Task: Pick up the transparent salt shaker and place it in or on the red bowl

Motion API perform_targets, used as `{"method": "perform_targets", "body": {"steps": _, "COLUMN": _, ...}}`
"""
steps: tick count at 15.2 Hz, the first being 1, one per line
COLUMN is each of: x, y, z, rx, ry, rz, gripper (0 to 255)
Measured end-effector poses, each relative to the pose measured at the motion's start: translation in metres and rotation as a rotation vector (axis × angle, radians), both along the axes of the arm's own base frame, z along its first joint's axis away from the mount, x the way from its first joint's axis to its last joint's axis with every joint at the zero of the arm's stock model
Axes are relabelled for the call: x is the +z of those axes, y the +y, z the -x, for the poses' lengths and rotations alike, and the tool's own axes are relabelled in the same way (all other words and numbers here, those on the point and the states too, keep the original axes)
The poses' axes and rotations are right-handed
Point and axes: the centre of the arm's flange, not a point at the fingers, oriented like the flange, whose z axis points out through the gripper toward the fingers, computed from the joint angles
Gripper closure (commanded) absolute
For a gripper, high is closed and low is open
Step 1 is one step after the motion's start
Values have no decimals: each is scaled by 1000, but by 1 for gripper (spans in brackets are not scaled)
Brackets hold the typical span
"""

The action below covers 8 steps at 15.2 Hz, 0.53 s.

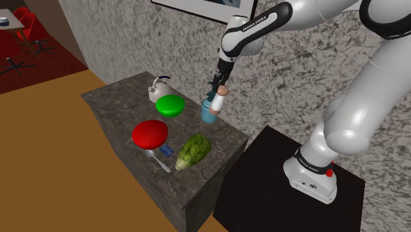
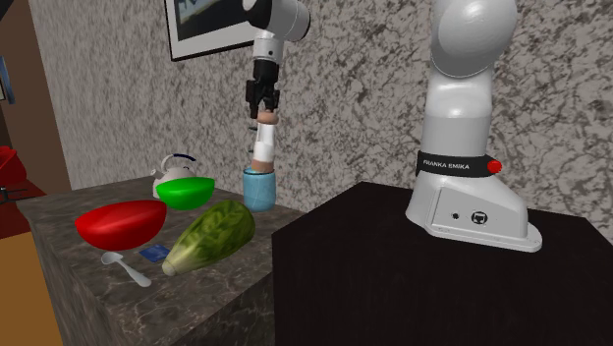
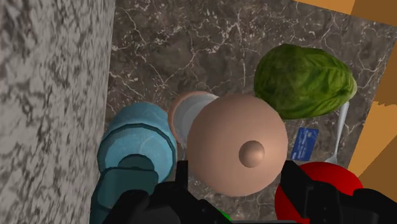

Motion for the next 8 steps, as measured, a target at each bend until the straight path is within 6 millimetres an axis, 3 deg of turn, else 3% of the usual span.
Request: {"method": "perform_targets", "body": {"steps": 8, "x": 17, "y": 86, "z": -60, "rx": 0, "ry": 0, "rz": 0, "gripper": 255}}
